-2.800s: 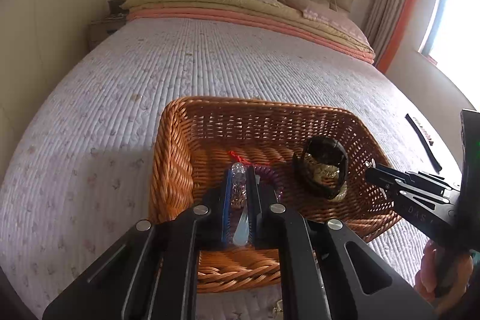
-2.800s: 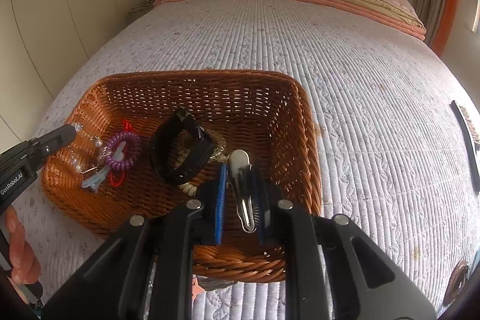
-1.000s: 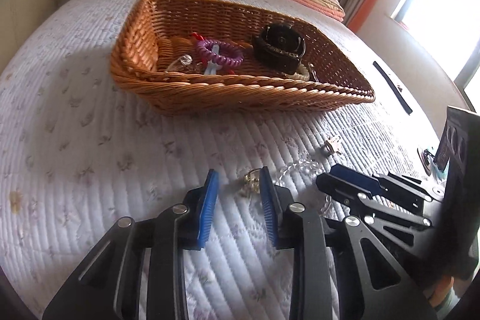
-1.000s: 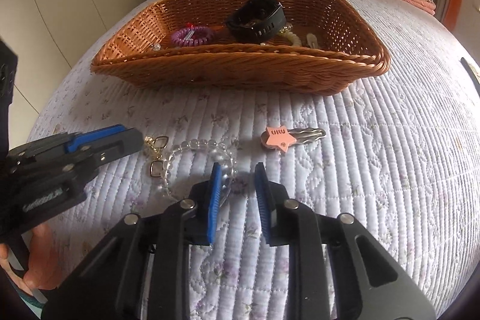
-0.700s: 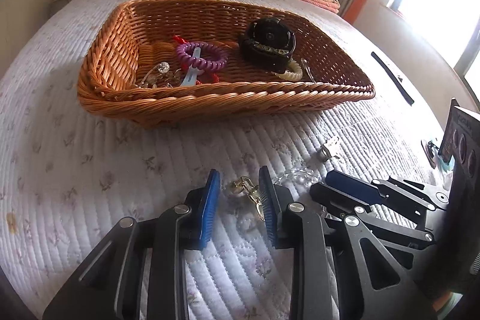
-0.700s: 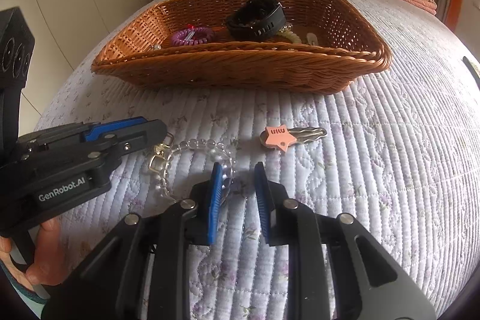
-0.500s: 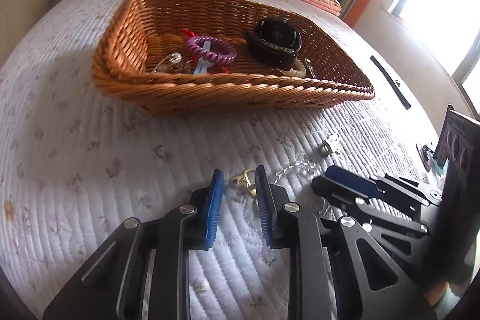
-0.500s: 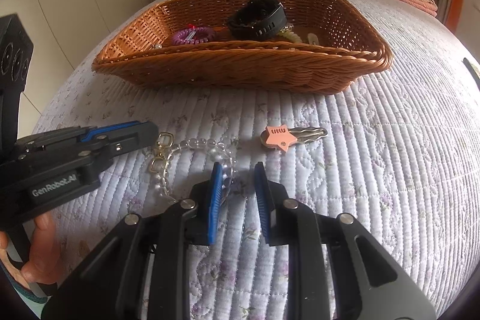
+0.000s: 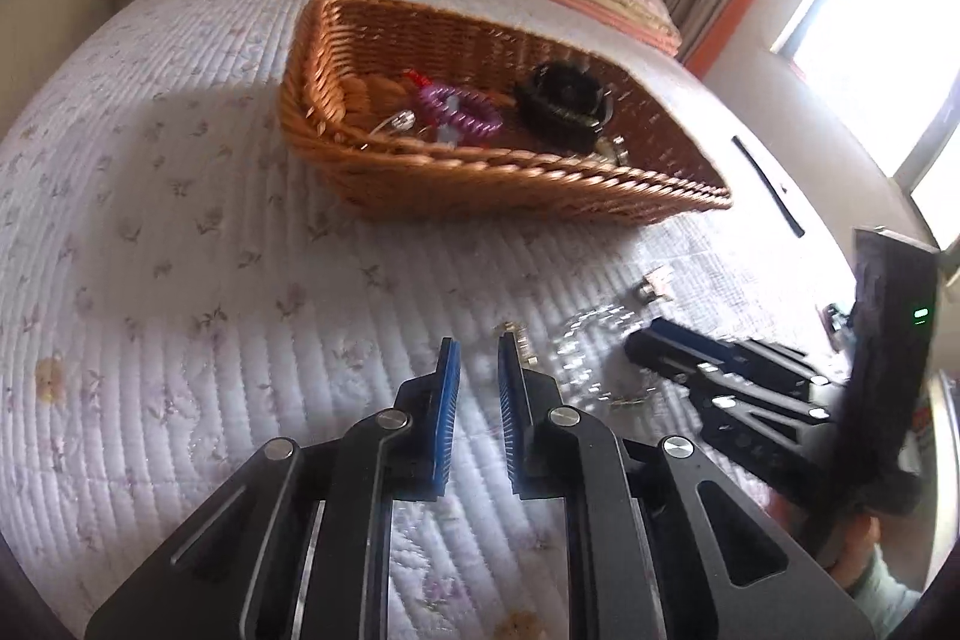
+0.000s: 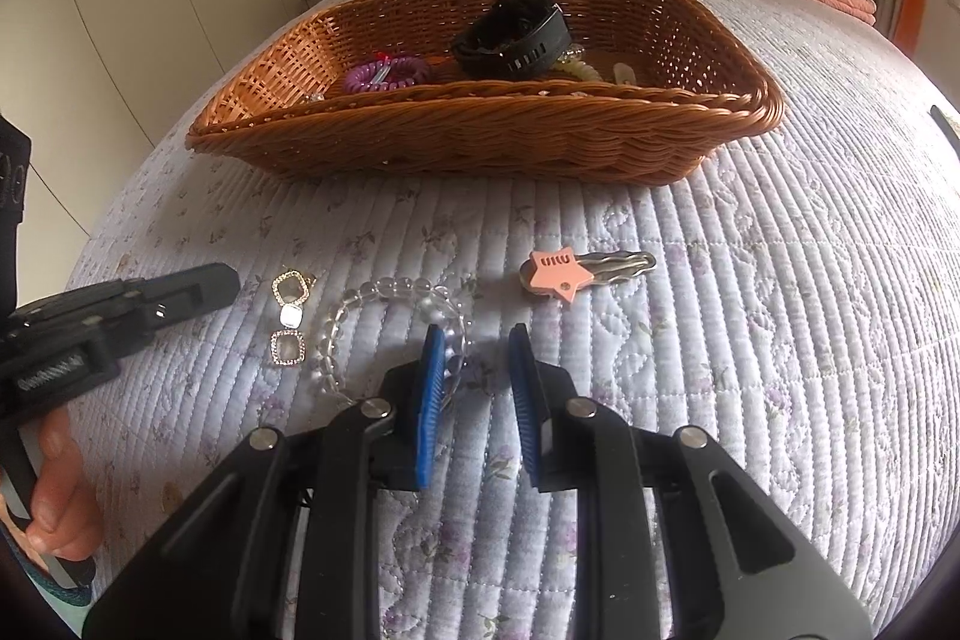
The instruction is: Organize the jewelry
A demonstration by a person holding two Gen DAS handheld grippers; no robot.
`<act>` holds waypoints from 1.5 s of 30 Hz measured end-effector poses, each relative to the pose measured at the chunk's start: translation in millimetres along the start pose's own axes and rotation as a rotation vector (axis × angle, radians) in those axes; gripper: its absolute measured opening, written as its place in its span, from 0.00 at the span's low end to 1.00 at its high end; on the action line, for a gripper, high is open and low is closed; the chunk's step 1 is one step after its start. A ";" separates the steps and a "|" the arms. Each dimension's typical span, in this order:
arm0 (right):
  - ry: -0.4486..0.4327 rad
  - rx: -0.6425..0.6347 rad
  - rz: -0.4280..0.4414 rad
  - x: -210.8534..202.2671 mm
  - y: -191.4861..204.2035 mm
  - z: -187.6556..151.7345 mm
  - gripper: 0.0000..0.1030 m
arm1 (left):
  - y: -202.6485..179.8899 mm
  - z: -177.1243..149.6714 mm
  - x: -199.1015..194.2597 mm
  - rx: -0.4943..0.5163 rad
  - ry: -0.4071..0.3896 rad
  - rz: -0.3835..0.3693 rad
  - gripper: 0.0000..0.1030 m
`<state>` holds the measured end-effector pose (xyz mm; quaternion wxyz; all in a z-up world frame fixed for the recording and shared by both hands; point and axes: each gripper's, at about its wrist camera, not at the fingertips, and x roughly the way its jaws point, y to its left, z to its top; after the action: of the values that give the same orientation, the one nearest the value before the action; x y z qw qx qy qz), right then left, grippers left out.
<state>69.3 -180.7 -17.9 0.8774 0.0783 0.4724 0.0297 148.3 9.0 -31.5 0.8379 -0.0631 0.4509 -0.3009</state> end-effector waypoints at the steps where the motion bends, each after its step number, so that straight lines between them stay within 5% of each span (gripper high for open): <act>1: -0.001 -0.001 -0.002 -0.1 0.3 0.0 0.19 | -2.9 0.8 -1.6 0.001 -0.004 -0.019 0.12; 7: -0.001 -0.001 -0.002 1.1 1.4 -0.3 0.19 | -21.8 5.7 16.8 0.029 0.028 -0.013 0.12; 11: -0.002 -0.001 -0.001 0.9 1.6 -0.1 0.19 | -18.5 10.5 35.7 0.004 0.070 -0.002 0.00; 17: -0.014 0.002 0.010 -0.6 1.0 -1.6 0.19 | 3.2 5.4 10.5 -0.113 -0.016 -0.142 0.00; 21: -0.017 0.003 0.011 -1.0 0.6 -2.5 0.19 | 13.8 1.6 -7.7 -0.137 -0.056 -0.133 0.00; 24: -0.018 0.001 0.007 -0.8 1.5 -2.6 0.19 | 9.9 6.9 2.3 -0.117 -0.009 -0.120 0.00; 25: -0.017 0.003 0.009 -0.6 1.4 -2.7 0.19 | 6.5 7.3 5.5 -0.104 0.001 -0.113 0.02; 28: -0.015 0.009 0.020 -0.1 -1.0 -2.3 0.19 | -10.2 8.5 19.0 -0.018 0.016 -0.011 0.30; 31: -0.015 0.009 0.020 -0.2 -1.5 -2.5 0.19 | -25.4 8.6 34.2 0.054 0.042 0.066 0.30; 35: -0.015 0.009 0.020 -0.2 -1.7 -2.5 0.19 | -36.9 8.2 48.3 0.128 0.056 0.204 0.18; 39: -0.017 -0.006 0.000 -0.4 1.0 -2.8 0.19 | -44.9 6.3 48.3 0.174 0.042 0.252 0.00; 45: -0.027 -0.007 -0.006 -0.6 3.1 -2.9 0.16 | -6.3 13.1 24.0 -0.022 -0.002 0.064 0.00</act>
<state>66.6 -177.4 -18.5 0.8841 0.0740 0.4606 0.0276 165.8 -11.7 -38.7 0.8468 -0.0583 0.4552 -0.2689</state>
